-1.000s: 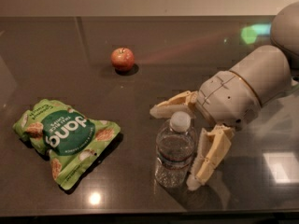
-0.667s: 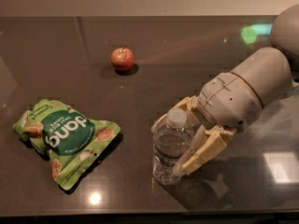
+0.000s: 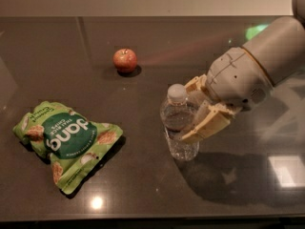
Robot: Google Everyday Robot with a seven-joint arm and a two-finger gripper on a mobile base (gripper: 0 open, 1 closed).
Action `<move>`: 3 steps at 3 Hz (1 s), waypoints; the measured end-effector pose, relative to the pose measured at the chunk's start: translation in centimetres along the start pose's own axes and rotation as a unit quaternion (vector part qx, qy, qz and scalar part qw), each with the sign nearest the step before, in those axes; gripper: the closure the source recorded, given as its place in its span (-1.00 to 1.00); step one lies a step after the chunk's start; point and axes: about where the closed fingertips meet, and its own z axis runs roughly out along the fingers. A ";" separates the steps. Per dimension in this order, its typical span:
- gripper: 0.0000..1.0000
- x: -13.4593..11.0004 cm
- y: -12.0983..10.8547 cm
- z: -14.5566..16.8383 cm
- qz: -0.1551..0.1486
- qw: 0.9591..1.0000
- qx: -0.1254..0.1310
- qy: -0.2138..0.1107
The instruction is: Knock water bottle over
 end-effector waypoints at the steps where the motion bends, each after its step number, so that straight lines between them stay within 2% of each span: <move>1: 1.00 -0.2 -3.5 -2.7 0.022 0.993 0.063 0.095; 2: 1.00 0.0 -6.0 -5.2 0.046 0.979 0.101 0.172; 3: 1.00 3.5 -9.5 -8.0 0.081 0.948 0.125 0.280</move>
Offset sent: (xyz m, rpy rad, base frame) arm 0.1162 -0.0848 0.0498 -0.6697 -0.2371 -0.3872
